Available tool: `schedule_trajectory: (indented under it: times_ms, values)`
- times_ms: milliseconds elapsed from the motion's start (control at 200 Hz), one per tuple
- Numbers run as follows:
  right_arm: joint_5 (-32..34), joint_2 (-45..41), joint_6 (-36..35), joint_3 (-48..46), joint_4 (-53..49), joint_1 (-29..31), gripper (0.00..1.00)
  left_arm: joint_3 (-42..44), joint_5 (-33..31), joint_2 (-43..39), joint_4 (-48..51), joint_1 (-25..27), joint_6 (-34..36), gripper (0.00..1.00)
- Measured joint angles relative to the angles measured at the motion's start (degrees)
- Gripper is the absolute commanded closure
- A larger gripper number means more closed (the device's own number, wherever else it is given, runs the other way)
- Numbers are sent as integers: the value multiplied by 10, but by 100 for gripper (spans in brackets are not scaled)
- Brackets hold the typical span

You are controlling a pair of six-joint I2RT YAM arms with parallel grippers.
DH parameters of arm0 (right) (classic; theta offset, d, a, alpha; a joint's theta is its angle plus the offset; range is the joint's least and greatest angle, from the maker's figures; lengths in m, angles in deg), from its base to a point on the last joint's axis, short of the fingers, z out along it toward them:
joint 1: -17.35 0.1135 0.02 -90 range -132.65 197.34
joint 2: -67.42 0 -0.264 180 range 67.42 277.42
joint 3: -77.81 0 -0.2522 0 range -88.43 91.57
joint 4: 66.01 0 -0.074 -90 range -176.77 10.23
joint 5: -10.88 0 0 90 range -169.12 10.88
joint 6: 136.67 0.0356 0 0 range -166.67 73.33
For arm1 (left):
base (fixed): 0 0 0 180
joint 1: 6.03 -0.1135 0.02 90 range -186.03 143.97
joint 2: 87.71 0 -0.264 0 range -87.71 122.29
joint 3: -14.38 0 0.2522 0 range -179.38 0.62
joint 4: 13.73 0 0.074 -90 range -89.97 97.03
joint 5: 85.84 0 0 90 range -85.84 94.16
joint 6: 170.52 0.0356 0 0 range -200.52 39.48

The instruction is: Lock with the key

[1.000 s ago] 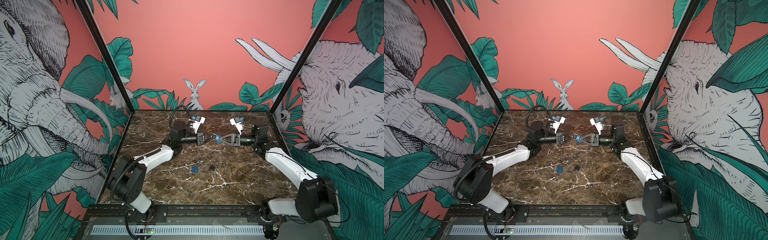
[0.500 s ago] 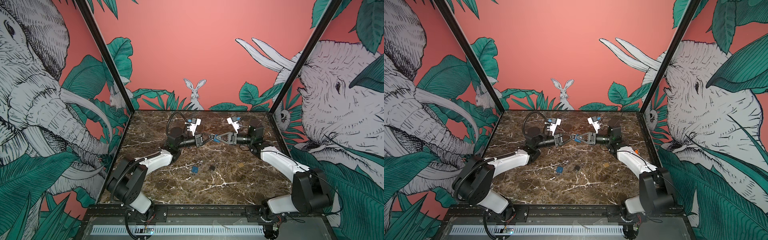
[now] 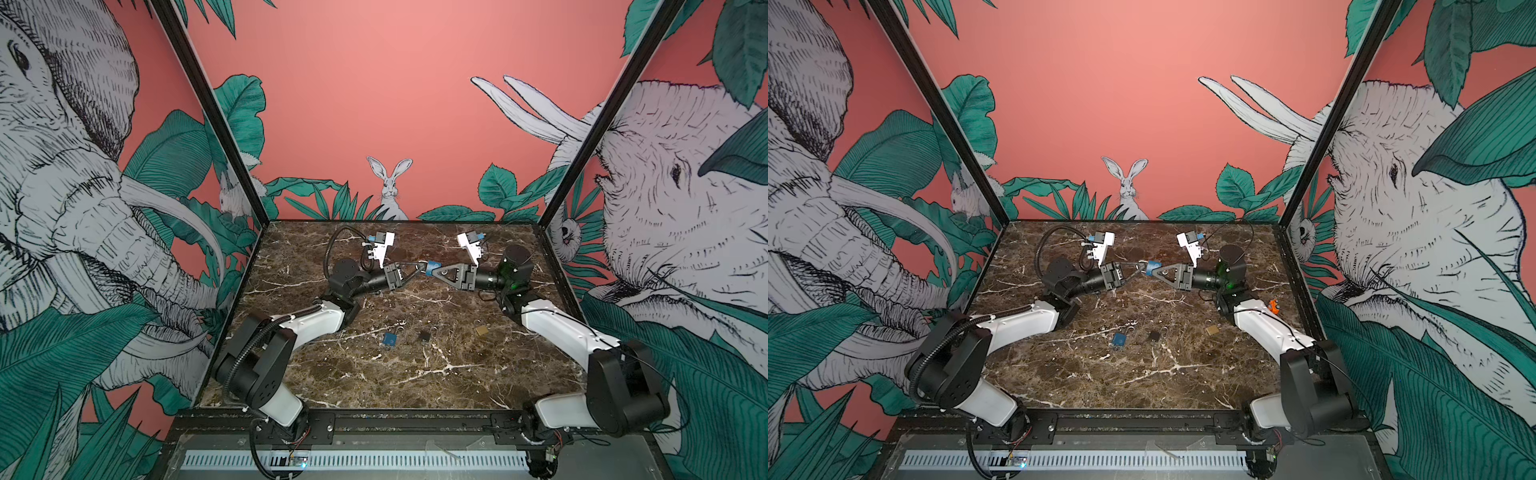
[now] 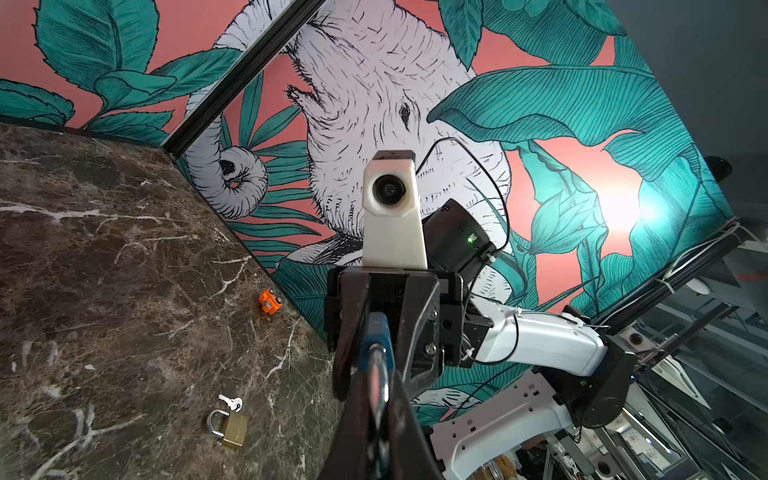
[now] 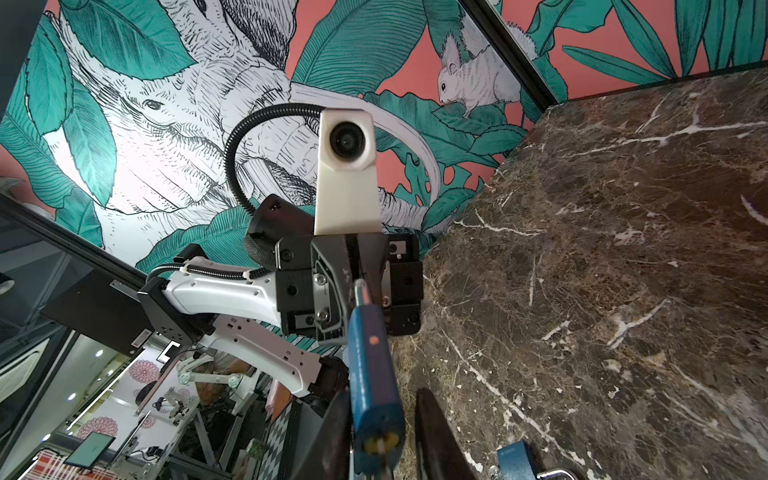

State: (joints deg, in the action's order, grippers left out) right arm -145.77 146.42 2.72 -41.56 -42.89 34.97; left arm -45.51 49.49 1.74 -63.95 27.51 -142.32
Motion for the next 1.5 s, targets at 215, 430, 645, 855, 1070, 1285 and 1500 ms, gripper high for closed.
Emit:
schedule_trajectory:
  times_ms: [215,430,645,855,1070,1285,1500]
  values:
    - [3,-10,1,0,0,0,81,0,2,0,-10,0,-2,100]
    - [3,-11,10,0,9,0,100,0,7,0,-6,-3,2,100]
    - [3,-11,17,0,18,0,100,-16,25,-4,43,-3,48,54]
    - [0,-11,17,-4,11,0,100,-24,42,-36,164,-3,139,55]
    - [-14,-26,10,-4,-13,1,100,-33,48,-48,208,-3,173,55]
    - [-27,-40,-26,-4,-71,15,100,-34,52,-47,209,-3,173,57]
    - [-28,-40,-53,-4,-120,25,100,-43,55,-38,209,1,169,62]
